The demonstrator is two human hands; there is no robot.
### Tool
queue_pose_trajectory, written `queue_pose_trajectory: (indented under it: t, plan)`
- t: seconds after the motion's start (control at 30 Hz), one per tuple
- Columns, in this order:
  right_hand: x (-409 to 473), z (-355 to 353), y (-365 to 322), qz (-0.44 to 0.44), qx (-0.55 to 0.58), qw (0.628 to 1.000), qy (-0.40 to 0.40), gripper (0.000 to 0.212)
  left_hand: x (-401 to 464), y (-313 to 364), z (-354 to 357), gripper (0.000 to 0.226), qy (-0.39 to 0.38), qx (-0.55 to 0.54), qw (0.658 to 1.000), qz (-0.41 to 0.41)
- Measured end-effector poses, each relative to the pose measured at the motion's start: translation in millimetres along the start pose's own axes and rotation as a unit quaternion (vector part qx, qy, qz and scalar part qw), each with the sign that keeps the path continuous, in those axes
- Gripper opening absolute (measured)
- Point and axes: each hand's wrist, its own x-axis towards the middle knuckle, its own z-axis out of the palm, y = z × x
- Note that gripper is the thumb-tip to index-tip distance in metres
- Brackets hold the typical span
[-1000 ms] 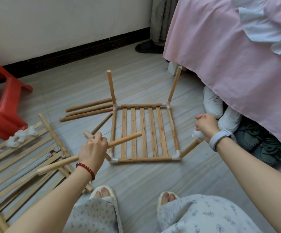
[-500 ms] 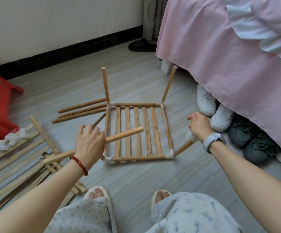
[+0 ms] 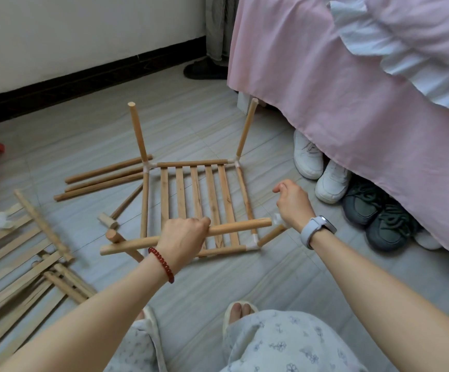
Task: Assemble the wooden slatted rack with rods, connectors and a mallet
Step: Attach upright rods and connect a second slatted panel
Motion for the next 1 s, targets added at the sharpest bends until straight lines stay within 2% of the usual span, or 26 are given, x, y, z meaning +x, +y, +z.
queue_pose_trajectory:
  t: [0.23,0.43,1.0]
  plan:
    - [-2,-4,3,0.013,0.02,1.0,-0.006,0.031,4,8,-3,0.012,0.001,-0.017,1.0,0.007]
    - [0,-3,0,0.006,0.028,0.999,-0.015,0.031,6,1,-19,0.012,0.014,0.02,1.0,0.001]
    - [1,-4,-1,0.007,0.056,0.998,-0.022,0.031,16,-5,-31,0.015,-0.012,-0.005,1.0,0.018]
